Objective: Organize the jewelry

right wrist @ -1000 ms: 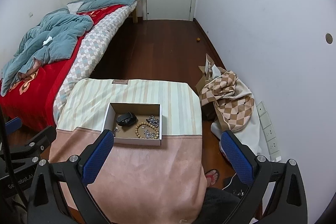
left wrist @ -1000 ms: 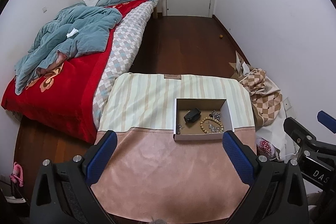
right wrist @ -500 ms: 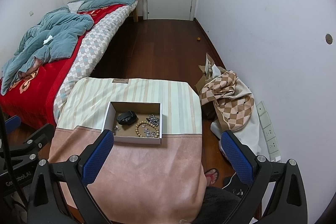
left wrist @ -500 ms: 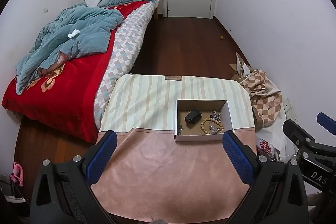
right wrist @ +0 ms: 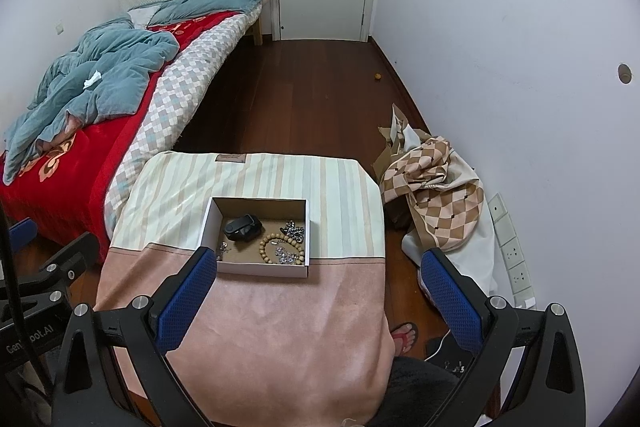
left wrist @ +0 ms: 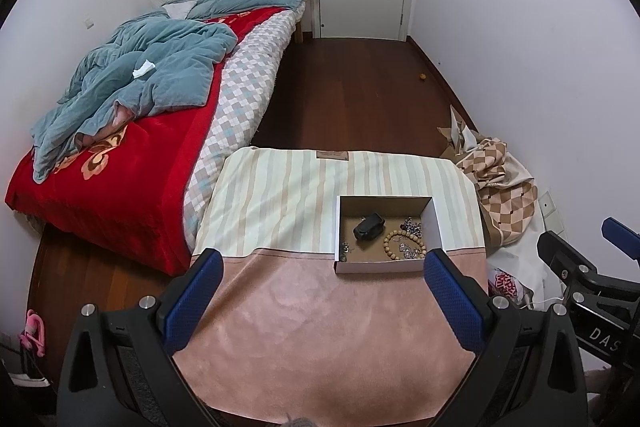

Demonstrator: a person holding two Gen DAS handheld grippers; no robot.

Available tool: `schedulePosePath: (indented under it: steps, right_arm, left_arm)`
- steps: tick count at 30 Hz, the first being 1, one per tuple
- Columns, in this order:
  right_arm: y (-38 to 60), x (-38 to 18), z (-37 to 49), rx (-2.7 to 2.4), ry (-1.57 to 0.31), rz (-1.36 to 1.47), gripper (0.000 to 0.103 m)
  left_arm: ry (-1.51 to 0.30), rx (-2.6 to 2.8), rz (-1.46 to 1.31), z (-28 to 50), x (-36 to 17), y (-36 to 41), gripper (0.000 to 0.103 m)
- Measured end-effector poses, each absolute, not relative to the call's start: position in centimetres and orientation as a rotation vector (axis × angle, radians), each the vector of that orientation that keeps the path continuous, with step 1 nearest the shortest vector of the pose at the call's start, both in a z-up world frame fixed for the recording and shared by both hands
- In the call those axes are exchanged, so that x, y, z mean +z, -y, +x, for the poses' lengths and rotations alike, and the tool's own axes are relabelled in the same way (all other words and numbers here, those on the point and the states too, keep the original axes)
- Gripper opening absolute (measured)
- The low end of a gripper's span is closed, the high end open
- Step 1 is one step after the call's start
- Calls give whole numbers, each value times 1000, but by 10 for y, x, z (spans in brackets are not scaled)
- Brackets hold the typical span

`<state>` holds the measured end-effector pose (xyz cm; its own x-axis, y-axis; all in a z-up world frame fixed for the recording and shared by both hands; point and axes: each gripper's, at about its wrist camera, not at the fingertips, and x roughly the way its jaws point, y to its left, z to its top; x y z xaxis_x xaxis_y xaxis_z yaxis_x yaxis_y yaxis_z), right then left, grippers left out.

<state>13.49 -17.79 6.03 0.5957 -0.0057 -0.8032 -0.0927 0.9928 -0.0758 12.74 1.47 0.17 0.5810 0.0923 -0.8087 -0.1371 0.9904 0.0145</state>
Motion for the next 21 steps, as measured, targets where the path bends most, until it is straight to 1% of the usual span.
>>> schedulePosePath:
  steps: [21]
  right_arm:
    - [178, 62, 134, 52, -932, -114, 103]
  left_arm:
    - [-925, 137, -53, 123, 8, -17, 103]
